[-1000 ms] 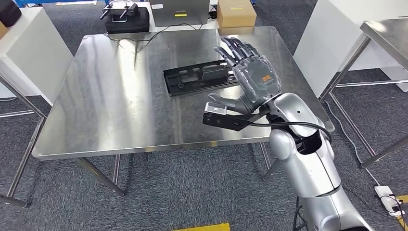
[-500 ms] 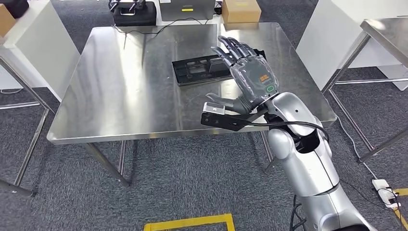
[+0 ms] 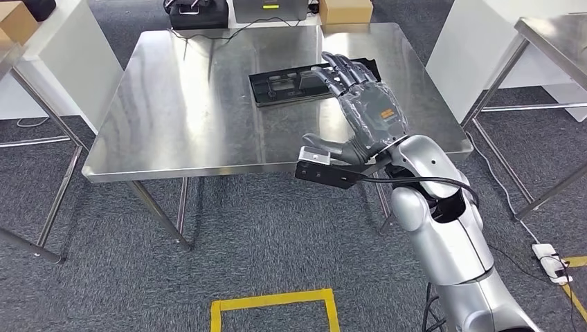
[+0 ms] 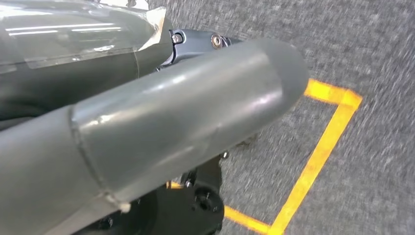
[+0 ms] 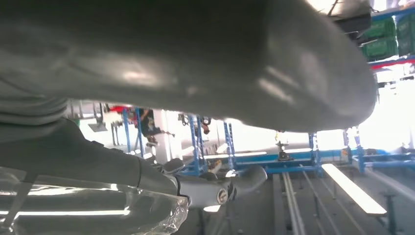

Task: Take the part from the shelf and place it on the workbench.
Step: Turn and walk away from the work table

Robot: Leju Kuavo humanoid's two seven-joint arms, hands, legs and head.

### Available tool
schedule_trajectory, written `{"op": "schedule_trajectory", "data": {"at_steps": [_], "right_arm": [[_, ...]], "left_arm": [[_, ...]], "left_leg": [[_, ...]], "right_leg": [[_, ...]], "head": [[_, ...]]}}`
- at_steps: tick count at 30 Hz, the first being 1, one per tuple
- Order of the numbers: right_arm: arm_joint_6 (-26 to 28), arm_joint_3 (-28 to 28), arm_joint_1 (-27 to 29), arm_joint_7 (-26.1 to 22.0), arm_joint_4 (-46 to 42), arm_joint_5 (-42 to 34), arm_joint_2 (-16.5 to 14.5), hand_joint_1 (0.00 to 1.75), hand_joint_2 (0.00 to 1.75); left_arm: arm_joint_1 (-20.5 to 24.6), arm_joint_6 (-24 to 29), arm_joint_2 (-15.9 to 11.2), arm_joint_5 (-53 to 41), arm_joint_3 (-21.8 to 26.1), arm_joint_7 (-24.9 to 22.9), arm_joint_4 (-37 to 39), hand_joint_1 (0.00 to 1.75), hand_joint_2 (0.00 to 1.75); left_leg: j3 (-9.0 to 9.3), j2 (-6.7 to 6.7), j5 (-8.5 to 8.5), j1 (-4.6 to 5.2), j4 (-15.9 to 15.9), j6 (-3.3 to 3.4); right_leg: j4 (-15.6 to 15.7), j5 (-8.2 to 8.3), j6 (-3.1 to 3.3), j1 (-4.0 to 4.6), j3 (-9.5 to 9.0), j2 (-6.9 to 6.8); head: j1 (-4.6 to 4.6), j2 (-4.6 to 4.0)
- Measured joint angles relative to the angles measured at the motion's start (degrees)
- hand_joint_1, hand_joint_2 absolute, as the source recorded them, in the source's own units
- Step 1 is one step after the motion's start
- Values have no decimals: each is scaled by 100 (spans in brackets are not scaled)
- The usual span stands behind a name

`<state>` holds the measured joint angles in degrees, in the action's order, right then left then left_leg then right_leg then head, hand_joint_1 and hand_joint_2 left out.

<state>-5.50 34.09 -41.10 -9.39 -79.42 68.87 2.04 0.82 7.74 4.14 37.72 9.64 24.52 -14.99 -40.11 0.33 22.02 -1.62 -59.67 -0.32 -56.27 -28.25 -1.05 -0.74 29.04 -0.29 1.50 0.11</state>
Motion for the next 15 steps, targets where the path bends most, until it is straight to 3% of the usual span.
{"op": "schedule_trajectory", "data": {"at_steps": [3,4,6,8,10,11,13,15], "right_arm": [[240,-159,465,11,-167,-86,94,0,0],[329,-231,686,6,-226,-99,142,0,0],[471,-377,1126,-4,-328,-96,223,0,0],[577,-534,1516,-8,-444,-56,275,0,0],[676,-702,1864,-8,-585,-20,314,0,0],[726,-778,2032,-7,-650,-21,328,0,0],[848,-947,2433,-5,-761,-77,350,0,0],[969,-1142,2860,-7,-820,-239,363,0,0]], "left_arm": [[-38,-31,24,-139,196,-19,-48,0,0],[-51,-45,28,-189,272,-24,-65,0,0],[-79,-67,33,-291,421,-35,-108,0,0],[-98,-85,45,-412,578,-52,-164,0,0],[-105,-102,70,-535,736,-73,-223,0,0],[-110,-110,86,-594,809,-83,-246,0,0],[-129,-122,123,-698,963,-101,-279,0,0],[-145,-140,156,-798,1109,-122,-310,0,0]], "left_leg": [[-201,-8,845,-5,-939,-42],[-222,-11,962,-6,-1249,-59],[-40,-15,823,-12,-1382,-83],[479,-15,635,-23,-817,-91],[938,9,710,-4,-155,-58],[1024,21,776,15,4,-29],[1007,23,745,44,67,77],[922,3,646,47,84,220]], "right_leg": [[12,197,81,2,174,-44],[7,254,77,8,249,-59],[-18,356,46,4,401,-77],[-78,436,-18,-7,558,-78],[-150,497,-100,7,667,-82],[-169,527,-144,22,691,-86],[-167,588,-233,15,708,-89],[-313,423,-256,-11,808,-72]], "head": [[59,0],[65,0],[66,0],[71,0],[68,0],[66,0],[64,0],[49,0]]}}
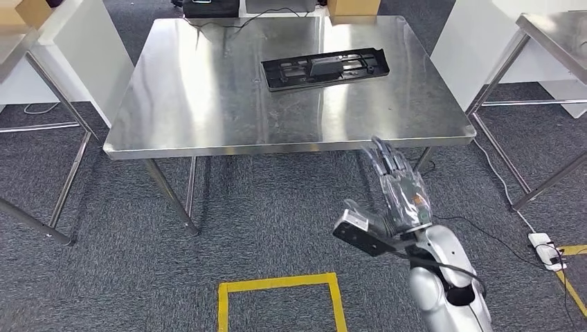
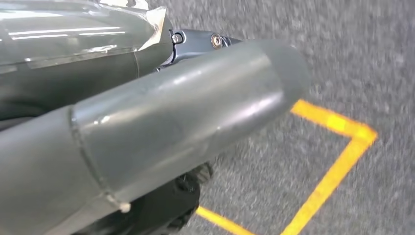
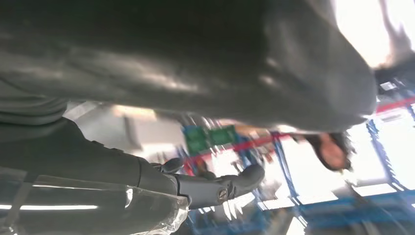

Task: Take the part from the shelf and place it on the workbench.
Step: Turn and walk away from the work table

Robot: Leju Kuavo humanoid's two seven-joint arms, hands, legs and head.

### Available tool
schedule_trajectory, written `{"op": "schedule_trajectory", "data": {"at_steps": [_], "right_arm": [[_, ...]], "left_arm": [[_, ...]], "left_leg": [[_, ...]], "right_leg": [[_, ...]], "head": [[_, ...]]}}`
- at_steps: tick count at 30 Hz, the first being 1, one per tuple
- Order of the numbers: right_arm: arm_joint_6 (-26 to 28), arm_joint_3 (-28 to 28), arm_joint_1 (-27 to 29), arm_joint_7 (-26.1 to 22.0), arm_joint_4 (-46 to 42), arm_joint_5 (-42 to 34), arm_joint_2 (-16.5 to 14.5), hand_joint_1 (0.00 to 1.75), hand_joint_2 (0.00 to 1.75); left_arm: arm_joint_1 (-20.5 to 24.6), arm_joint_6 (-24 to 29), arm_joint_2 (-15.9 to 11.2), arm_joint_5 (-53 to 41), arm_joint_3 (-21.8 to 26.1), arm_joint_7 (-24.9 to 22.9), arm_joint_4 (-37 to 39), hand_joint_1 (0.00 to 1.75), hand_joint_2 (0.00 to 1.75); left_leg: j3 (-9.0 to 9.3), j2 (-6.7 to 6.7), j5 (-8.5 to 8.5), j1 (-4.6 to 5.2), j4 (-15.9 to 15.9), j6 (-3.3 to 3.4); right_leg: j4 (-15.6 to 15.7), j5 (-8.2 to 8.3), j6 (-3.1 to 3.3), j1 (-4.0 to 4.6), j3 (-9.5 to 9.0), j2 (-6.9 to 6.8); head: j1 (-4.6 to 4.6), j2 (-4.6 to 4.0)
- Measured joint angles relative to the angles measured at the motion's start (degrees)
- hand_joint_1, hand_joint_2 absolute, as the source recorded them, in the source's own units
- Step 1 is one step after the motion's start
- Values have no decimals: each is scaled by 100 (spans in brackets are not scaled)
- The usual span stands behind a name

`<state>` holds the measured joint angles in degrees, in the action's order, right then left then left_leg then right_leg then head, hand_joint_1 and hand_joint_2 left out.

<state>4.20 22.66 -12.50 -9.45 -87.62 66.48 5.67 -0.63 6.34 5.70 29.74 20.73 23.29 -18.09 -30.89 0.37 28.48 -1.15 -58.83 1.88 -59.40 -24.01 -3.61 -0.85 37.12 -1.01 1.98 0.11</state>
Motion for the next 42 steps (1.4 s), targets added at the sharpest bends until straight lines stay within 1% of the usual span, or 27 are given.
{"op": "schedule_trajectory", "data": {"at_steps": [2,4,6,8,10,12,14,15,17,19,20,21,23,25,26,27,29,30,32,34,35,36,37,38,39,40,42], "right_arm": [[132,-234,399,-27,1,-247,0,0,0],[279,-510,746,-86,116,-539,-31,0,0],[440,-804,1014,-192,368,-799,-94,0,0],[568,-1027,1158,-295,598,-926,-153,0,0],[621,-1160,1204,-333,724,-949,-208,0,0],[633,-1259,1247,-336,800,-948,-250,0,0],[634,-1319,1300,-331,853,-945,-278,0,0],[634,-1334,1315,-328,873,-944,-292,0,0],[634,-1356,1336,-326,908,-943,-326,0,0],[634,-1380,1361,-326,943,-943,-353,0,0],[634,-1390,1371,-326,961,-942,-363,0,0],[634,-1400,1379,-326,979,-942,-370,0,0],[634,-1415,1389,-326,1007,-941,-380,0,0],[634,-1426,1394,-324,1022,-943,-387,0,0],[616,-1432,1393,-307,1027,-972,-391,0,0],[595,-1448,1394,-284,1035,-1032,-397,0,0],[593,-1549,1382,-265,1237,-1313,-428,0,0],[640,-1650,1355,-320,1507,-1523,-450,0,0],[811,-1949,1248,-552,2430,-2011,-487,0,0],[918,-2313,1100,-753,3592,-2484,-511,0,0],[904,-2499,1046,-761,4165,-2701,-523,0,0],[852,-2681,1019,-684,4687,-2885,-540,0,0],[785,-2856,1018,-532,5151,-3018,-561,0,0],[709,-3010,1025,-341,5542,-3092,-582,0,0],[608,-3127,1032,-131,5877,-3083,-609,0,0],[478,-3196,1035,67,6149,-2998,-636,0,0],[236,-3225,1038,375,6560,-2732,-722,0,0]], "left_arm": [[-7,-17,31,-114,136,-24,-29,0,0],[-9,-25,68,-251,275,-54,-49,0,0],[-11,-26,105,-371,410,-77,-59,0,0],[-11,-27,133,-442,515,-85,-73,0,0],[-9,-31,159,-490,601,-91,-94,0,0],[-6,-34,181,-536,676,-96,-107,0,0],[-15,-36,196,-561,734,-102,-109,0,0],[-21,-36,202,-565,757,-105,-111,0,0],[-31,-36,208,-566,798,-110,-117,0,0],[-34,-37,210,-566,819,-113,-122,0,0],[-33,-37,210,-566,826,-113,-125,0,0],[-32,-37,210,-566,831,-113,-127,0,0],[-30,-37,210,-566,836,-113,-135,0,0],[-16,-37,210,-567,842,-113,-146,0,0],[-10,-37,210,-573,846,-114,-150,0,0],[-3,-36,211,-595,851,-116,-155,0,0],[0,-31,219,-691,878,-136,-158,0,0],[6,-28,225,-762,907,-151,-158,0,0],[20,-21,239,-913,982,-178,-157,0,0],[36,-15,248,-1045,1061,-190,-144,0,0],[41,12,254,-1103,1098,-191,-129,0,0],[45,75,266,-1154,1134,-185,-109,0,0],[52,175,289,-1200,1167,-171,-83,0,0],[64,295,321,-1243,1194,-155,-54,0,0],[81,397,356,-1284,1217,-144,-22,0,0],[104,463,391,-1323,1232,-147,15,0,0],[158,498,434,-1388,1242,-184,97,0,0]], "left_leg": [[-138,-14,-115,3,7,101],[-298,-17,-233,17,3,127],[-458,-18,-350,25,-1,119],[-599,-21,-469,29,-4,89],[-694,-44,-580,39,1,32],[-721,-71,-697,34,41,-39],[-728,-71,-771,23,98,-115],[-755,-63,-673,19,53,-144],[-876,-47,-163,5,-360,-183],[-1013,-40,355,-1,-1078,-220],[-1022,-38,426,0,-1352,-236],[-958,-38,374,-1,-1478,-246],[-556,-39,83,-2,-1153,-244],[-3,-30,49,8,-420,-212],[174,-23,110,23,-138,-191],[260,-16,180,44,28,-166],[220,-19,147,64,111,-70],[169,-27,96,60,130,-5],[28,-42,-37,39,159,116],[-141,-39,-175,43,156,155],[-226,-38,-249,46,153,153],[-315,-38,-323,48,148,146],[-402,-37,-398,49,144,135],[-481,-36,-471,50,140,116],[-552,-35,-538,54,136,90],[-605,-39,-600,59,133,56],[-643,-65,-720,60,155,-21]], "right_leg": [[-575,-470,39,-9,212,27],[-1275,-832,37,-10,352,45],[-1436,-799,-38,-9,202,54],[-878,-609,-89,-3,-305,56],[-44,-630,-53,29,-906,58],[372,-711,1,75,-1126,63],[429,-620,86,63,-1060,61],[452,-556,151,43,-1015,57],[477,-414,278,7,-925,40],[459,-292,330,22,-789,30],[443,-235,326,27,-704,27],[418,-182,315,29,-615,24],[345,-103,276,22,-445,22],[250,-50,219,28,-309,20],[213,-21,176,35,-266,16],[193,16,132,41,-234,9],[180,79,45,40,-198,2],[140,28,29,34,-159,8],[-205,-346,55,12,-20,34],[-898,-827,77,-1,158,55],[-1223,-942,48,-8,199,61],[-1407,-925,-8,-12,166,65],[-1380,-802,-76,-18,25,68],[-1134,-659,-128,-23,-227,70],[-705,-588,-140,-22,-570,71],[-192,-609,-106,-9,-935,75],[467,-754,18,33,-1321,84]], "head": [[-31,0],[-44,0],[-49,0],[-55,0],[-51,0],[-50,0],[-52,0],[-48,0],[-8,0],[30,0],[32,0],[35,0],[38,0],[40,0],[39,0],[38,0],[38,0],[35,0],[-1,0],[-50,0],[-61,0],[-67,0],[-72,0],[-74,0],[-77,0],[-74,0],[-67,0]]}}
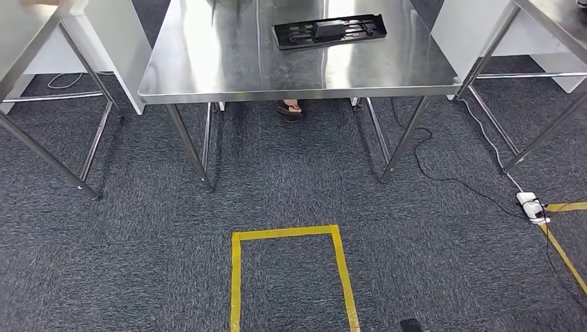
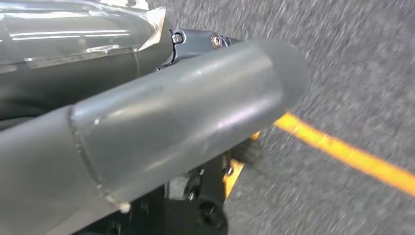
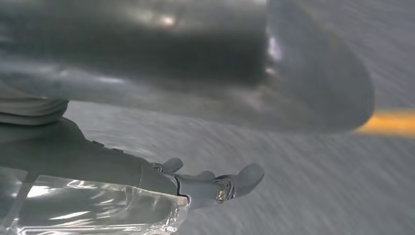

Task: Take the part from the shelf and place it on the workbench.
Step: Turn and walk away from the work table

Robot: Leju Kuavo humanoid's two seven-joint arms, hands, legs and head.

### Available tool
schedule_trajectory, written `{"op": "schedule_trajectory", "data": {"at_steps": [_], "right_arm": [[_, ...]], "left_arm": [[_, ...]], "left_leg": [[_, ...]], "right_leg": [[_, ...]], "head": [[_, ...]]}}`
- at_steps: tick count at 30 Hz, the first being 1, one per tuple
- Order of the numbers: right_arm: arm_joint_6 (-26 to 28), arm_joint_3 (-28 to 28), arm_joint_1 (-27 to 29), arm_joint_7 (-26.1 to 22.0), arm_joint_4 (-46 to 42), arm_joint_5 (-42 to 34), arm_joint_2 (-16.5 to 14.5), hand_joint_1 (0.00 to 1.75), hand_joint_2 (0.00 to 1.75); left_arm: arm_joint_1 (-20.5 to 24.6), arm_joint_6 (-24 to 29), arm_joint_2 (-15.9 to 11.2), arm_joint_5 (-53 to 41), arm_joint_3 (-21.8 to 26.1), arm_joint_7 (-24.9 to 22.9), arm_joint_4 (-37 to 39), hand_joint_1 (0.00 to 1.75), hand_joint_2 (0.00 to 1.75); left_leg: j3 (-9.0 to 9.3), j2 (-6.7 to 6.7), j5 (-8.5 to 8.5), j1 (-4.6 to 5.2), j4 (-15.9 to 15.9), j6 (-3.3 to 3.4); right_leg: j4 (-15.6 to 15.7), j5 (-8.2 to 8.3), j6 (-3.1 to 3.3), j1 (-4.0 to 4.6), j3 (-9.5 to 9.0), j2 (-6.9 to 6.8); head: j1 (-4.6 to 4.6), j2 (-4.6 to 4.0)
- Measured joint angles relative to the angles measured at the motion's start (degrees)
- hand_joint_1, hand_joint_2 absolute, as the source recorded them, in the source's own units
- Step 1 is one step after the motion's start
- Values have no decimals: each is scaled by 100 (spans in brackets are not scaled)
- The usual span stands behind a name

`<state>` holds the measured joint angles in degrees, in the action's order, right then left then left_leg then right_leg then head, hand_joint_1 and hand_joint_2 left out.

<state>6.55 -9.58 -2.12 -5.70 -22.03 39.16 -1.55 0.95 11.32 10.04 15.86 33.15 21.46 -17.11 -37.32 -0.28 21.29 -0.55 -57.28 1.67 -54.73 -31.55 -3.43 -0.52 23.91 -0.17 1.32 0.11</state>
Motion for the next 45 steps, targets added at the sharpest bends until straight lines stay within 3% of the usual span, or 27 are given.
{"op": "schedule_trajectory", "data": {"at_steps": [2,3,5,7,8,10,11,13,15,17,19,21,23,24,25,27,29,31,33,34,36,38,39,40,41,44,45], "right_arm": [[-125,22,12,202,307,209,-114,0,0],[-164,38,16,275,431,270,-168,0,0],[-210,70,18,344,608,330,-250,0,0],[-242,90,15,373,724,368,-298,0,0],[-273,98,14,397,771,396,-309,0,0],[-356,129,13,468,843,480,-318,0,0],[-395,155,11,507,870,521,-323,0,0],[-445,209,-3,558,906,579,-344,0,0],[-457,251,-33,577,927,640,-366,0,0],[-432,308,-60,585,942,745,-380,0,0],[-421,385,-67,612,960,867,-386,0,0],[-453,464,-69,642,978,956,-391,0,0],[-493,527,-77,661,988,1000,-397,0,0],[-507,548,-80,666,991,1009,-399,0,0],[-516,564,-82,670,993,1012,-400,0,0],[-521,591,-90,672,996,1013,-399,0,0],[-522,614,-105,671,1000,1014,-399,0,0],[-523,640,-119,676,1005,1031,-407,0,0],[-514,672,-137,740,1008,1094,-437,0,0],[-502,691,-153,826,1009,1137,-469,0,0],[-473,749,-201,1063,1009,1234,-583,0,0],[-477,828,-224,1269,1010,1356,-725,0,0],[-493,879,-226,1346,1010,1432,-799,0,0],[-514,934,-231,1406,1011,1512,-860,0,0],[-545,998,-246,1446,1011,1597,-913,0,0],[-670,1204,-348,1450,1006,1865,-1008,0,0],[-719,1283,-390,1420,1004,1968,-1019,0,0]], "left_arm": [[47,9,27,-38,2,-31,89,0,0],[61,20,38,-51,4,-37,127,0,0],[71,48,54,-68,9,-41,185,0,0],[78,63,63,-74,13,-43,218,0,0],[84,66,64,-76,15,-43,230,0,0],[98,65,65,-82,16,-48,243,0,0],[104,65,65,-84,17,-56,246,0,0],[130,64,64,-87,18,-75,247,0,0],[156,-17,57,-96,18,-104,248,0,0],[139,-184,34,-122,18,-192,256,0,0],[106,-306,1,-140,19,-336,268,0,0],[83,-342,-27,-159,20,-499,282,0,0],[62,-337,-46,-188,20,-637,300,0,0],[52,-328,-51,-199,20,-682,310,0,0],[45,-316,-52,-200,20,-716,320,0,0],[38,-297,-52,-200,20,-753,334,0,0],[40,-292,-52,-200,20,-765,339,0,0],[38,-291,-52,-200,20,-776,340,0,0],[18,-291,-62,-199,20,-794,344,0,0],[10,-290,-72,-195,20,-803,346,0,0],[9,-275,-101,-180,21,-825,347,0,0],[17,-205,-117,-150,31,-861,347,0,0],[16,-120,-120,-124,45,-889,347,0,0],[16,26,-111,-90,69,-925,348,0,0],[22,259,-90,-39,111,-973,348,0,0],[116,1123,50,155,283,-1124,350,0,0],[158,1326,114,216,343,-1170,350,0,0]], "left_leg": [[-16,-21,-94,-25,34,-87],[-38,-16,-15,-40,-1,-124],[-128,9,490,-58,-344,-180],[-257,26,1121,-58,-1054,-222],[-289,29,1255,-58,-1401,-237],[-155,28,1104,-60,-1692,-248],[49,28,929,-61,-1557,-246],[670,34,843,-56,-812,-225],[1090,50,1044,-31,-124,-155],[1113,65,1097,-2,65,-34],[1048,70,992,-2,83,85],[927,85,872,-12,87,149],[775,134,753,-10,79,155],[707,175,697,-9,75,144],[649,227,646,-9,72,128],[584,337,563,-11,71,85],[550,422,499,3,63,29],[511,495,442,10,61,-43],[459,557,410,-10,49,-120],[407,509,466,-14,-22,-149],[164,284,806,-19,-510,-190],[-178,115,1223,-19,-1300,-229],[-274,84,1318,-21,-1574,-244],[-265,63,1310,-21,-1645,-250],[-117,25,1199,-22,-1458,-248],[618,-318,798,-6,-299,-189],[726,-396,749,8,-92,-152]], "right_leg": [[101,36,131,14,44,4],[104,98,206,7,93,-2],[115,240,332,-15,216,-15],[102,382,383,2,377,-28],[84,453,383,9,468,-36],[11,578,360,14,674,-52],[-46,627,342,11,783,-56],[-186,691,292,13,983,-55],[-288,748,224,31,1102,-68],[-292,825,146,32,1133,-87],[-394,757,108,11,1208,-76],[-952,370,132,-10,1436,-49],[-1709,-53,136,-23,1645,-38],[-1861,-144,110,-28,1614,-34],[-1740,-137,72,-33,1437,-21],[-911,36,15,-47,811,118],[-215,153,38,-44,376,303],[-73,180,95,-19,322,312],[-71,239,176,-22,335,189],[-61,274,232,-31,348,127],[-40,343,339,-40,399,-11],[-47,375,390,-6,477,-157],[-53,383,399,8,512,-243],[-61,387,401,17,541,-321],[-74,388,398,22,559,-399],[-149,377,372,57,581,-588],[-176,373,346,78,584,-641]], "head": [[4,0],[5,0],[37,0],[73,0],[79,0],[82,0],[84,0],[90,0],[86,0],[83,0],[75,0],[45,0],[25,0],[25,0],[25,0],[22,0],[21,0],[26,0],[28,0],[34,0],[76,0],[113,0],[115,0],[116,0],[118,0],[123,0],[113,0]]}}
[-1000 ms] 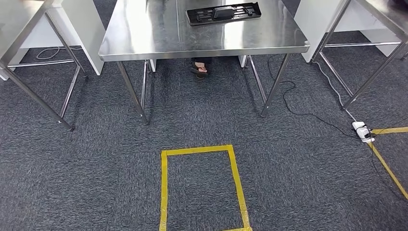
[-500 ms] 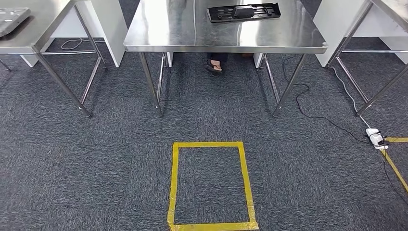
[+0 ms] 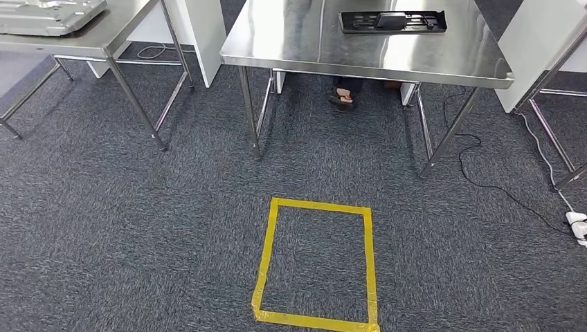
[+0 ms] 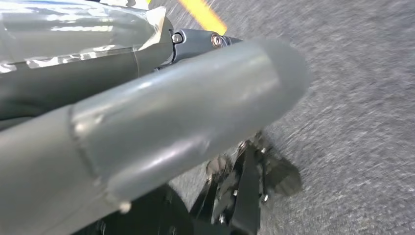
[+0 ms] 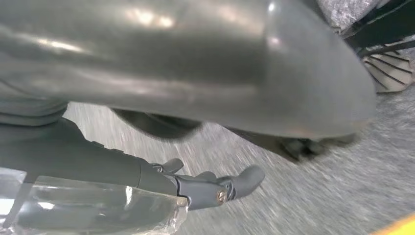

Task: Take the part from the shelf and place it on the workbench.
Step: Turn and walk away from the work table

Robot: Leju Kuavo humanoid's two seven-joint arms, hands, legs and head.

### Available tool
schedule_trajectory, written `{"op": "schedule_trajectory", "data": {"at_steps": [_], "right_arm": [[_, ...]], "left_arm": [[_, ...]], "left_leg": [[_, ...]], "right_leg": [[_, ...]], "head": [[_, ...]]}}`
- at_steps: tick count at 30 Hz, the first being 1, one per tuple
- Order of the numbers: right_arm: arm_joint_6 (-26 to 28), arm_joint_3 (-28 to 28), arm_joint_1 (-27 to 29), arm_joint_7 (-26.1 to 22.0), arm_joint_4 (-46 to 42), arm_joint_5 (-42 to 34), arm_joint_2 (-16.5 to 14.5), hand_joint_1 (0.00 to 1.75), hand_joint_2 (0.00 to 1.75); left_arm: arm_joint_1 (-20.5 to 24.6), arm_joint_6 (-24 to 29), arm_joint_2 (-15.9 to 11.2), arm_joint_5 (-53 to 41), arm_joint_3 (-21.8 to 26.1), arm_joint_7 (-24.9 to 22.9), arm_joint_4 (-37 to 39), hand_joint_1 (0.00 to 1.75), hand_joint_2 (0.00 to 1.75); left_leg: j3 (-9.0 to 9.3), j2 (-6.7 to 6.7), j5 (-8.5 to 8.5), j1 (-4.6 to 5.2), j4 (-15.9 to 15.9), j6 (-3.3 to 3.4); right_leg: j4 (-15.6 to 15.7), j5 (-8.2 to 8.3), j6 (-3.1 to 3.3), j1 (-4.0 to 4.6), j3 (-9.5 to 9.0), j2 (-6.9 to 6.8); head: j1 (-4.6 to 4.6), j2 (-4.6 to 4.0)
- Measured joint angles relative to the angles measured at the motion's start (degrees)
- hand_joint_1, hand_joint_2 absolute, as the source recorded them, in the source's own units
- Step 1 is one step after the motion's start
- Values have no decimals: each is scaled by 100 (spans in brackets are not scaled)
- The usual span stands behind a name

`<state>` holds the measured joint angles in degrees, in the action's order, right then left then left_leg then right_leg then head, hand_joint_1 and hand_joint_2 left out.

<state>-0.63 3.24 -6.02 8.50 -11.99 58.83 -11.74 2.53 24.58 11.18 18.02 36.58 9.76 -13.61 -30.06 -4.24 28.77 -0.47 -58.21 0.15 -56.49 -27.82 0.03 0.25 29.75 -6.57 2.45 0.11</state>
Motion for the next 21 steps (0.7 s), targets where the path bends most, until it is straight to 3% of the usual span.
{"op": "schedule_trajectory", "data": {"at_steps": [1,3,5,7,9,10,11,13,15,16,18,19,21], "right_arm": [[-50,87,-41,-30,-2,105,-5,0,0],[-141,280,-109,-65,-4,280,-22,0,0],[-188,448,-140,-110,-7,385,-37,0,0],[-210,575,-134,-186,-8,449,-19,0,0],[-247,674,-119,-244,-8,484,27,0,0],[-279,718,-116,-260,-8,494,51,0,0],[-309,756,-115,-270,-8,499,73,0,0],[-359,815,-119,-286,-7,506,105,0,0],[-397,859,-123,-318,-6,521,132,0,0],[-423,881,-126,-337,-5,527,150,0,0],[-468,909,-137,-364,-5,509,185,0,0],[-485,913,-148,-368,-5,492,203,0,0],[-509,913,-167,-373,-5,464,230,0,0]], "left_arm": [[35,152,64,55,58,-53,1,0,0],[67,328,190,141,173,-188,5,0,0],[75,395,273,184,257,-279,9,0,0],[72,407,336,181,295,-246,3,0,0],[13,379,414,130,323,-167,-66,0,0],[-72,294,454,67,335,-169,-174,0,0],[-197,171,501,-25,344,-218,-347,0,0],[-490,-88,594,-240,346,-454,-841,0,0],[-718,-220,659,-351,346,-700,-1333,0,0],[-812,-266,681,-363,346,-775,-1536,0,0],[-974,-350,716,-389,350,-849,-1858,0,0],[-1036,-382,731,-409,355,-867,-1973,0,0],[-1104,-422,754,-455,365,-880,-2151,0,0]], "left_leg": [[17,-15,-16,17,80,40],[-46,119,-72,24,89,129],[-97,233,-145,-2,108,224],[-170,371,-210,-14,109,286],[-240,543,-260,-12,105,296],[-260,626,-278,-11,103,287],[-269,704,-291,-12,103,275],[-275,849,-316,-13,102,239],[-298,984,-342,9,91,188],[-315,1041,-356,13,90,155],[-350,1144,-389,-2,100,74],[-381,1120,-374,-9,76,42],[-552,856,-126,-7,-260,-3]], "right_leg": [[-18,1,-32,18,0,-52],[-35,9,-100,20,-4,-121],[-245,-136,-144,0,98,142],[-903,-497,-134,-27,384,508],[-1619,-786,-136,-39,679,612],[-1729,-807,-163,-42,712,625],[-1584,-727,-204,-49,623,642],[-756,-416,-274,-77,193,820],[-96,-210,-264,-100,-118,1015],[18,-183,-235,-98,-164,1055],[33,-151,-157,-89,-164,931],[47,-126,-112,-94,-171,865],[75,-75,-25,-115,-168,716]], "head": [[-9,0],[-28,0],[-44,0],[-69,0],[-80,0],[-86,0],[-88,0],[-93,0],[-94,0],[-96,0],[-96,0],[-96,0],[-44,0]]}}
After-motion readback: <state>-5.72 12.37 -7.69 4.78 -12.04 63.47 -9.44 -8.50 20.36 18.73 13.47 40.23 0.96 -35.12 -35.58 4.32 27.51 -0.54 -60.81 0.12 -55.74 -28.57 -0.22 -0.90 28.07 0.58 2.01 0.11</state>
